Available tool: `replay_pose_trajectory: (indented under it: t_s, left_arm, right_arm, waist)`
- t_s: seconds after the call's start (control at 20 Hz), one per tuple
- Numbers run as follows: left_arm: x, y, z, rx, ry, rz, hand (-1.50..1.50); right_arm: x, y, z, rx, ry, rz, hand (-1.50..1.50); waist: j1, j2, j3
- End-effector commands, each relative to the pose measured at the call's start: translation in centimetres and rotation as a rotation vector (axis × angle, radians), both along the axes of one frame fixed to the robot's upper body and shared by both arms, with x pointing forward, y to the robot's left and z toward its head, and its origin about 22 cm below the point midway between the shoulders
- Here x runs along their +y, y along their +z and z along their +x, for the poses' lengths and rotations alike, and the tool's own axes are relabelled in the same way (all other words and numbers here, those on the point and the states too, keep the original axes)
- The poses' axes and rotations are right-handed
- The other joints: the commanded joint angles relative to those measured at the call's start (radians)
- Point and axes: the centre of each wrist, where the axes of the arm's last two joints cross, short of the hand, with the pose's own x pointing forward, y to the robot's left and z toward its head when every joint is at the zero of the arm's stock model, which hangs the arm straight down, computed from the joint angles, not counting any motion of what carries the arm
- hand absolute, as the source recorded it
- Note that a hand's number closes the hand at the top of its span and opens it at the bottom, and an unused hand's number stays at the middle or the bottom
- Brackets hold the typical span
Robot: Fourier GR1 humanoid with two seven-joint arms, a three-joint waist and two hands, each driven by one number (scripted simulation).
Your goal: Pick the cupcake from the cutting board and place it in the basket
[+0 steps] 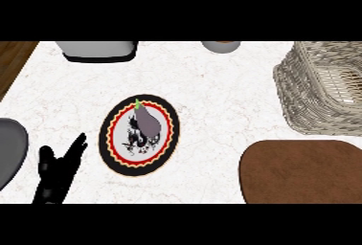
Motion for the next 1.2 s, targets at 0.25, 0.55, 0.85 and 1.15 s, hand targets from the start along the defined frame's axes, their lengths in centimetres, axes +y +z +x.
replay_pose_trajectory:
  t_s: [0.25, 0.55, 0.85, 1.15]
  left_arm:
    - [-2.0, -0.6, 0.1, 0.054, 0.000, 0.002, 0.00]
    - [-0.3, -1.4, 0.7, 0.057, -0.007, -0.025, 0.00]
    - [-0.5, -0.2, 0.5, 0.066, 0.006, -0.001, 0.00]
    - [0.2, -1.7, -1.3, 0.063, 0.001, -0.021, 0.00]
  right_arm:
    - [-6.9, 3.3, 6.3, 0.053, -0.066, -0.005, 1.50]
    - [-9.1, 1.3, 9.3, 0.073, -0.083, -0.059, 1.50]
    - [-11.2, -2.6, 12.0, 0.077, -0.070, 0.038, 1.50]
    - [-13.6, -6.4, 12.6, 0.087, -0.036, 0.197, 1.50]
  waist:
    - [0.016, 0.011, -0.007]
    - [0.012, 0.012, -0.008]
    - [0.013, 0.011, -0.007]
    - [0.013, 0.010, -0.007]
